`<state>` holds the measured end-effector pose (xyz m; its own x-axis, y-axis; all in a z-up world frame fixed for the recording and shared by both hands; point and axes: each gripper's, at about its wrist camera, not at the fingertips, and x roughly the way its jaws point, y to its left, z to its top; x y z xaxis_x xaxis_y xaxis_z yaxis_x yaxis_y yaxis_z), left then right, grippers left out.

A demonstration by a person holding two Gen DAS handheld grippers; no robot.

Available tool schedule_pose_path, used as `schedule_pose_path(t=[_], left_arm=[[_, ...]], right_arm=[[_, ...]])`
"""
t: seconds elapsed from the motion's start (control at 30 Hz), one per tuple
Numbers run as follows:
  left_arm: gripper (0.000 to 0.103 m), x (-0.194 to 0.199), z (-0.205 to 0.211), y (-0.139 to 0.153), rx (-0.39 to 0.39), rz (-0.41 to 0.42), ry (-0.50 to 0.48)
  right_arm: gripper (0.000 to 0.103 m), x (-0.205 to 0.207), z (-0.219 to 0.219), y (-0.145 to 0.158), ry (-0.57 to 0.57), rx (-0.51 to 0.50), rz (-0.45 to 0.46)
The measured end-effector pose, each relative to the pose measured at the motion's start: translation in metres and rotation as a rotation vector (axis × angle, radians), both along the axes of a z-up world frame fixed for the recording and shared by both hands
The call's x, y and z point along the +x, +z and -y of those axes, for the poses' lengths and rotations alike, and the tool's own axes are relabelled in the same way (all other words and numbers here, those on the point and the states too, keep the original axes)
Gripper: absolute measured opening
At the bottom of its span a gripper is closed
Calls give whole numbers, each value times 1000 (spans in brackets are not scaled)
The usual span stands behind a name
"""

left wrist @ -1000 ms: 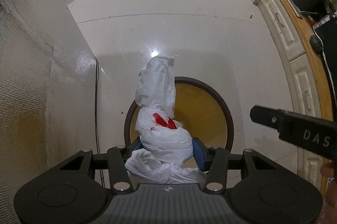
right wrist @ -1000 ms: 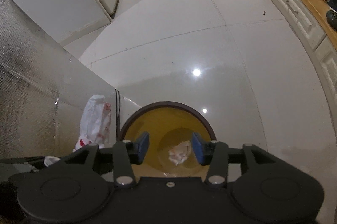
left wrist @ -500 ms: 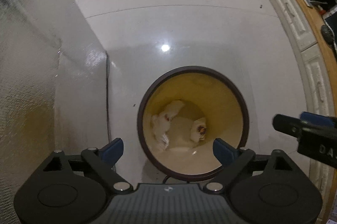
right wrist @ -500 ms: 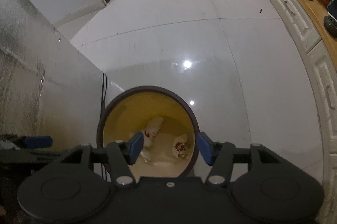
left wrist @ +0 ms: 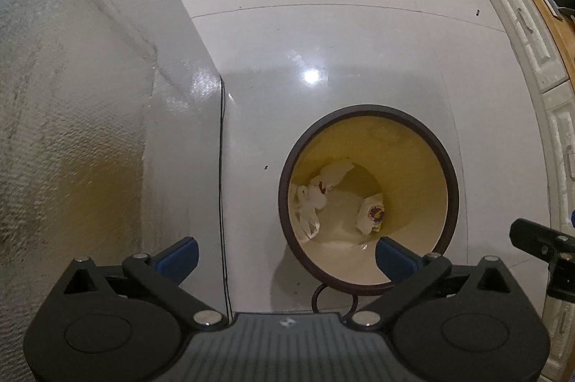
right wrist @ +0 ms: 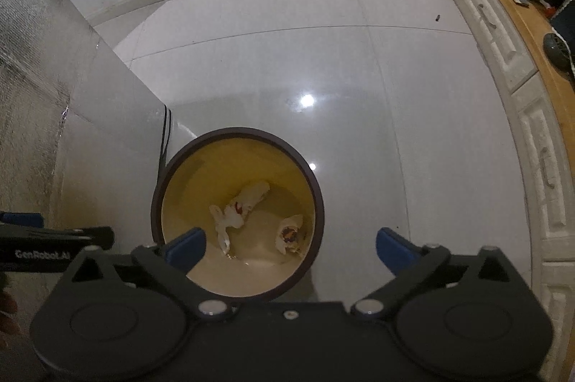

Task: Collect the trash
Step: 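Move both open tools from the bin back toward the counter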

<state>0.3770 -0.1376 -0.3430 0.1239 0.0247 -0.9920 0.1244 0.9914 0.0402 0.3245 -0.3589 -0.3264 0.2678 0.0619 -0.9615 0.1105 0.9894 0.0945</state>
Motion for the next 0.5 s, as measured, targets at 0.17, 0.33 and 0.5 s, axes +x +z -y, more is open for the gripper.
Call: schedule_pose_path(t=[0.17, 0.33, 0.5], left_arm=[[103, -5, -4, 14, 11, 14, 2], [103, -11, -6, 32, 5, 31, 5], [103, -19, -7, 50, 1, 52, 4]], right_arm=[[103, -5, 1, 10, -7, -9, 7], [103, -11, 3, 24, -17, -8, 27], [103, -20, 6, 41, -24, -9, 48]])
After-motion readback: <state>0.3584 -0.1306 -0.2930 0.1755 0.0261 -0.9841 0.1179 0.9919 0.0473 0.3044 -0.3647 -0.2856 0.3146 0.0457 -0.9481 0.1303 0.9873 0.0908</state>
